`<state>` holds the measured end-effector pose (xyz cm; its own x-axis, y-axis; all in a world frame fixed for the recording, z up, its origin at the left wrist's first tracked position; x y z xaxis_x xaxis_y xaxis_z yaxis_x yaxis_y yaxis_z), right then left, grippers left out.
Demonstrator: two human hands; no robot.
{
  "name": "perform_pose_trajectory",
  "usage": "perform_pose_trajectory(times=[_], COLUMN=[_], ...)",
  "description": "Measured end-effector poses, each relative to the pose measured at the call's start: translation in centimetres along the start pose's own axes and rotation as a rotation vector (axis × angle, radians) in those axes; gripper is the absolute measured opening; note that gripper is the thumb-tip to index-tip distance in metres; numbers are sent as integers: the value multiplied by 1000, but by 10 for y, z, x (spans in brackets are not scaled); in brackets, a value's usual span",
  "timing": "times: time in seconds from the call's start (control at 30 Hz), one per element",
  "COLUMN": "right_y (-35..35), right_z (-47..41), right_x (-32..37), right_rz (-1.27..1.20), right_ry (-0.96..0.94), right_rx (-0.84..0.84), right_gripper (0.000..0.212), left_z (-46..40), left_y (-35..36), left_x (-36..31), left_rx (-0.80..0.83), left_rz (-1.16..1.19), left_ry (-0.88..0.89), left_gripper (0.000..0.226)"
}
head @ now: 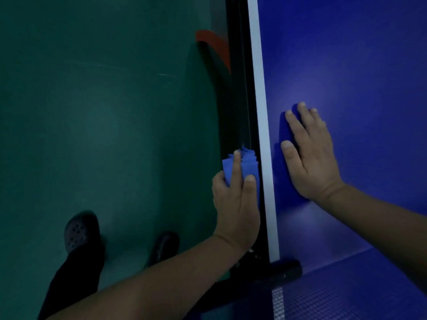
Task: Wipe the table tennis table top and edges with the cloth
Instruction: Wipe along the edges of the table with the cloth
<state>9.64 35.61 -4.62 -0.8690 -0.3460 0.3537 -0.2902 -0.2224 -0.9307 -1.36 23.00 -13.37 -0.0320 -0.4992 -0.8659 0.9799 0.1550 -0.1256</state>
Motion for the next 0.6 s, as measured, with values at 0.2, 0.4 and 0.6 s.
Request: perform_pose_trajectory(times=[0.2,0.4,0.6], right_y=[-1,-1,-2], right_z=[-2,-2,-3], right_x=[1,-1,-2], right_rz=[-27,-26,-47], right_ry=[-33,-54,-62], right_rx=[-26,-36,-41], right_gripper=[59,59,58], left_z=[-20,-45,20], left_y=[4,-6,16], left_x=[-25,-47,-7], left_rx=[-30,-26,273], left_rz=[139,79,166], left_ry=[-32,113,117], left_gripper=[57,62,74])
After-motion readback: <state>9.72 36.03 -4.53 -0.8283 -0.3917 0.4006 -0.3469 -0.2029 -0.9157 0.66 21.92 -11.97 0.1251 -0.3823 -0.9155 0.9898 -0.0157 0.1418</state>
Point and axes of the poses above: each hand's wrist, its own z-axis away from the middle knuckle, its own y-axis out of the palm, x = y × z, the point moved 10 cm from there along -z, towards the middle knuckle, and after that the axes turned 13 degrees about -z, right-handed, at the moved point
